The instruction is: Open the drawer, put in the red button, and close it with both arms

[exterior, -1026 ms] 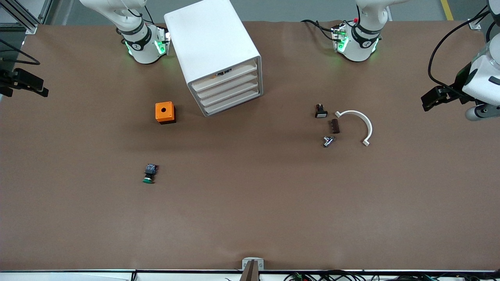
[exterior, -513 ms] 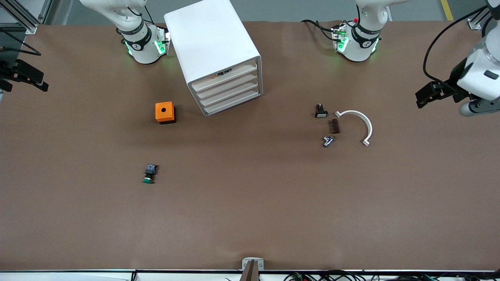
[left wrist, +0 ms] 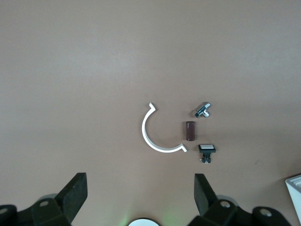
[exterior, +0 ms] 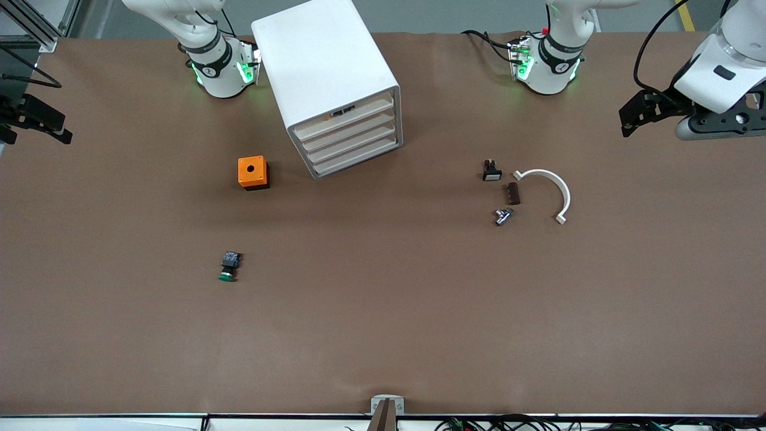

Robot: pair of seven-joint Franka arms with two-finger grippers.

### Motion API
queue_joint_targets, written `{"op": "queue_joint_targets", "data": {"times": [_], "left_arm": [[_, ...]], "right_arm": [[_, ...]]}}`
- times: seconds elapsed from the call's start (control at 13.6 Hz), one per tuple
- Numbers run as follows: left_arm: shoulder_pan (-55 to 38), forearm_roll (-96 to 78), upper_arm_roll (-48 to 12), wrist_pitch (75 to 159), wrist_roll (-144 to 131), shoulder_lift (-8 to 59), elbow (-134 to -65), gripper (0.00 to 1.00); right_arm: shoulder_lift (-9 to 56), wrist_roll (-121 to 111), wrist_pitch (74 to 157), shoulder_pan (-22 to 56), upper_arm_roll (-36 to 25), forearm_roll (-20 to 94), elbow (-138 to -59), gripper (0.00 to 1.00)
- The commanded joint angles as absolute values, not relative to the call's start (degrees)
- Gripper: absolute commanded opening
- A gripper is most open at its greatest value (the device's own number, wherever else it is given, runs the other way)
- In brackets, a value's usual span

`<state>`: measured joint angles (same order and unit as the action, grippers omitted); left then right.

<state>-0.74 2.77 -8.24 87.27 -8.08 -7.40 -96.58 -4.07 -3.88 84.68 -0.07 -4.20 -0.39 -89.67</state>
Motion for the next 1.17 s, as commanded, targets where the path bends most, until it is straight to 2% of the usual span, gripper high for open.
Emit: {"op": "queue_joint_targets", "data": {"times": [0.0, 0.37, 1.1], "left_arm": [[-1.06, 1.85, -7.03, 87.45, -5.63, -8.88, -97.82, 1.0], [2.98, -3.24, -6.86, 87.45, -6.58, -8.0, -96.68, 1.0], [2.72, 1.05, -7.21, 87.36, -6.94, -4.75, -92.11, 1.0]], "right_arm": [[-5.45, -3.6, 85.34, -0.61, -3.95, 0.52, -91.05, 1.0], [-5.45, -3.6, 85.25, -0.88, -4.13, 1.14, -91.14, 1.0], [-5.45, -3.78, 85.17, -1.41, -4.04, 0.88, -91.14, 1.0]]}}
